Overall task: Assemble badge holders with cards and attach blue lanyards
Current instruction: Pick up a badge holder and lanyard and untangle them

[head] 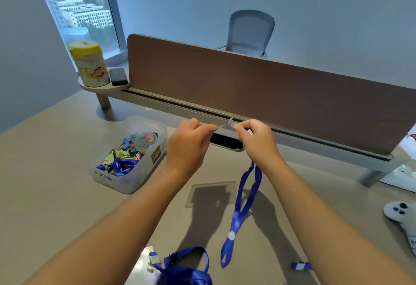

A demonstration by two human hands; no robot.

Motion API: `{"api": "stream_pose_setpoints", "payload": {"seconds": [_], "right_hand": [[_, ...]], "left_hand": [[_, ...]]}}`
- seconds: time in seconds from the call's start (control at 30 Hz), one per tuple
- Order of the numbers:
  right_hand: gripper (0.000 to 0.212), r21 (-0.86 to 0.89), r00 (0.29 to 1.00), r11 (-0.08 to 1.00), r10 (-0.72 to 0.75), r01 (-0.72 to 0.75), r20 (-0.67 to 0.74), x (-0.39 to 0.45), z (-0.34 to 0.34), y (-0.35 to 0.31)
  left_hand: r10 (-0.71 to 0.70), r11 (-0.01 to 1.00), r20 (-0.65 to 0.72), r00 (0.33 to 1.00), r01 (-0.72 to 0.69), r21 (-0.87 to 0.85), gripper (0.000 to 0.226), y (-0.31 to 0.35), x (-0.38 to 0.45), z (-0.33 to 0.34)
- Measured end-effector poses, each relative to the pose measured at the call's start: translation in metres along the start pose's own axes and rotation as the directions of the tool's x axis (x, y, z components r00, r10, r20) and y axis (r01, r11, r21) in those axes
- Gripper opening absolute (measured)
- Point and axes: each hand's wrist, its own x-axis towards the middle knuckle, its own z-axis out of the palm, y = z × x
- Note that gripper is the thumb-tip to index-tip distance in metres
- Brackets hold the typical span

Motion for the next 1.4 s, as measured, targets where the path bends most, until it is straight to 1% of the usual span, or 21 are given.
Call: {"api": "stream_pose_setpoints", "payload": {"seconds": [0.07, 0.17, 0.23, 0.3, 0.37, 0.4, 0.47, 0.5, 0.57, 0.6, 0.67, 0.7, 0.73, 0.87, 0.9, 1.0, 1.07, 1.13, 1.23, 1.33, 1.4], "right_hand": [[0.009, 0.053, 0.996, 0.995, 0.089, -0.089, 0.019, 0.0, -0.002, 0.015], [0.029, 0.047, 0.985, 0.985, 0.16, -0.163, 0.058, -0.004, 0.0, 0.044], [0.039, 0.009, 0.983, 0.986, 0.167, -0.168, 0.08, -0.011, 0.004, 0.066], [0.044, -0.029, 0.978, 0.982, 0.187, -0.185, 0.092, -0.018, 0.009, 0.088], [0.049, -0.056, 0.963, 0.969, 0.246, -0.241, 0.109, -0.024, 0.014, 0.109], [0.047, -0.064, 0.95, 0.958, 0.285, -0.278, 0.131, -0.029, 0.015, 0.117], [0.025, -0.161, 0.917, 0.936, 0.342, -0.313, 0.204, -0.038, 0.018, 0.132], [0.023, -0.243, 0.903, 0.923, 0.356, -0.299, 0.241, -0.041, 0.019, 0.138], [0.033, -0.384, 0.863, 0.89, 0.382, -0.246, 0.332, -0.049, 0.021, 0.149], [0.031, -0.449, 0.838, 0.87, 0.392, -0.204, 0.379, -0.053, 0.021, 0.152], [0.013, -0.56, 0.818, 0.825, 0.372, -0.075, 0.439, -0.06, 0.023, 0.157], [0.005, -0.6, 0.828, 0.8, 0.345, -0.013, 0.443, -0.062, 0.023, 0.159], [0.003, -0.63, 0.831, 0.776, 0.327, 0.037, 0.451, -0.064, 0.024, 0.16], [0.029, -0.672, 0.793, 0.725, 0.315, 0.153, 0.521, -0.067, 0.028, 0.16], [0.03, -0.681, 0.8, 0.71, 0.296, 0.181, 0.521, -0.067, 0.03, 0.16], [0.009, -0.727, 0.85, 0.631, 0.197, 0.27, 0.488, -0.068, 0.036, 0.165], [0.012, -0.754, 0.875, 0.598, 0.173, 0.271, 0.451, -0.07, 0.038, 0.168], [0.011, -0.751, 0.885, 0.617, 0.185, 0.234, 0.427, -0.069, 0.039, 0.167], [0.023, -0.705, 0.876, 0.699, 0.261, 0.118, 0.405, -0.063, 0.042, 0.154], [0.02, -0.581, 0.879, 0.814, 0.279, -0.002, 0.387, -0.049, 0.048, 0.127], [0.019, -0.448, 0.881, 0.891, 0.268, -0.072, 0.391, -0.038, 0.053, 0.107]], "left_hand": [[-0.123, 0.989, 0.056, 0.991, 0.127, -0.077, 0.016, -0.003, -0.009, 0.008], [-0.29, 0.921, 0.219, 0.932, 0.334, -0.202, 0.02, -0.009, -0.022, 0.025], [-0.335, 0.877, 0.299, 0.893, 0.412, -0.246, 0.022, -0.011, -0.032, 0.035], [-0.334, 0.874, 0.343, 0.878, 0.425, -0.235, 0.026, -0.015, -0.043, 0.046], [-0.311, 0.895, 0.388, 0.867, 0.405, -0.188, 0.031, -0.019, -0.052, 0.056], [-0.302, 0.904, 0.405, 0.863, 0.394, -0.165, 0.032, -0.021, -0.055, 0.059], [-0.29, 0.914, 0.428, 0.856, 0.381, -0.142, 0.033, -0.023, -0.06, 0.064], [-0.283, 0.917, 0.437, 0.854, 0.374, -0.137, 0.034, -0.024, -0.063, 0.066], [-0.272, 0.922, 0.453, 0.849, 0.364, -0.128, 0.035, -0.024, -0.069, 0.069], [-0.271, 0.923, 0.463, 0.844, 0.365, -0.125, 0.034, -0.024, -0.071, 0.07], [-0.269, 0.923, 0.483, 0.833, 0.366, -0.116, 0.033, -0.024, -0.075, 0.071], [-0.268, 0.925, 0.489, 0.83, 0.364, -0.11, 0.033, -0.025, -0.076, 0.072], [-0.265, 0.927, 0.495, 0.827, 0.359, -0.104, 0.033, -0.026, -0.077, 0.072], [-0.26, 0.932, 0.504, 0.824, 0.351, -0.094, 0.032, -0.028, -0.08, 0.07], [-0.262, 0.931, 0.503, 0.824, 0.352, -0.091, 0.031, -0.028, -0.081, 0.069], [-0.278, 0.927, 0.5, 0.82, 0.366, -0.085, 0.032, -0.028, -0.082, 0.066], [-0.293, 0.922, 0.498, 0.816, 0.38, -0.08, 0.032, -0.029, -0.083, 0.064], [-0.316, 0.913, 0.491, 0.812, 0.401, -0.076, 0.033, -0.031, -0.083, 0.061], [-0.362, 0.892, 0.463, 0.809, 0.444, -0.079, 0.033, -0.034, -0.08, 0.052], [-0.436, 0.841, 0.411, 0.801, 0.525, -0.129, 0.033, -0.041, -0.073, 0.036], [-0.49, 0.811, 0.359, 0.794, 0.567, -0.146, 0.035, -0.049, -0.065, 0.023]]}}
